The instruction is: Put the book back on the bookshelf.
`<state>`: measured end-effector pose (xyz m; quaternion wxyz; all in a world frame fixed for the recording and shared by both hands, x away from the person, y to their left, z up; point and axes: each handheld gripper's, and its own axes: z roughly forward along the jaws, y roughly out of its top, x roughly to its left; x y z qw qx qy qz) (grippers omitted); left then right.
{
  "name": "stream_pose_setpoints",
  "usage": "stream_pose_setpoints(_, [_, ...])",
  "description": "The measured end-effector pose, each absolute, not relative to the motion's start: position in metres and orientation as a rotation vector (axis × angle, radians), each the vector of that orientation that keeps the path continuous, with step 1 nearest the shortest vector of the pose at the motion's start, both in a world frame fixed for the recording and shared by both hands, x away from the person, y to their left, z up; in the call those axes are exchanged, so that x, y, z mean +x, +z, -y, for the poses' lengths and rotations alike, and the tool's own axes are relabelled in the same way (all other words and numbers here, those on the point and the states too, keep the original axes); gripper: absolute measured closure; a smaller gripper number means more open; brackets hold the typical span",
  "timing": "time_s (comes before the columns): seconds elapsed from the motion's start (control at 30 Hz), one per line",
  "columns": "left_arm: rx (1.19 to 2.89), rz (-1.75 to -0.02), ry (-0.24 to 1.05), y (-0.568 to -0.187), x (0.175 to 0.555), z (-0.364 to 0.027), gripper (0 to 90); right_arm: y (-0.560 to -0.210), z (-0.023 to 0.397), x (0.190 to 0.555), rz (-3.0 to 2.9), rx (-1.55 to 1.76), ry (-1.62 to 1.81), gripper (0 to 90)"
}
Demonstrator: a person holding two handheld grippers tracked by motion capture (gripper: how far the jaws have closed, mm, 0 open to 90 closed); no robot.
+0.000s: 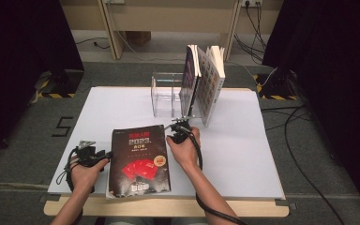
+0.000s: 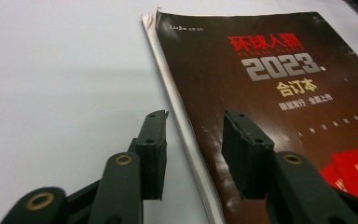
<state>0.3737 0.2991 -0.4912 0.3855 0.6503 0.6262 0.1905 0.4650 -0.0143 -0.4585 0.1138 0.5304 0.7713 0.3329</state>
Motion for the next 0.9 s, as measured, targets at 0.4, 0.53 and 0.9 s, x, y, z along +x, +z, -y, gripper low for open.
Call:
stream_pose_setpoints(0.4, [1.627, -1.603, 0.445, -0.5, 0.382, -0.3, 58.5, -0.469, -0.008, 0.491, -2.281, 1.601, 0.943, 62.6])
stream_pose_setpoints(0.53, [1.619, -1.606, 0.443, -0.501, 0.382, -0.3, 62.3, -0.475, -0.009, 0.495, -2.296, 1.607, 0.954, 62.5])
stream_pose_setpoints(0.9, [1.64, -1.615, 0.426, -0.5, 0.386, -0.297, 67.4, -0.478, -0.014, 0.493, -2.301, 1.607, 0.94, 65.4])
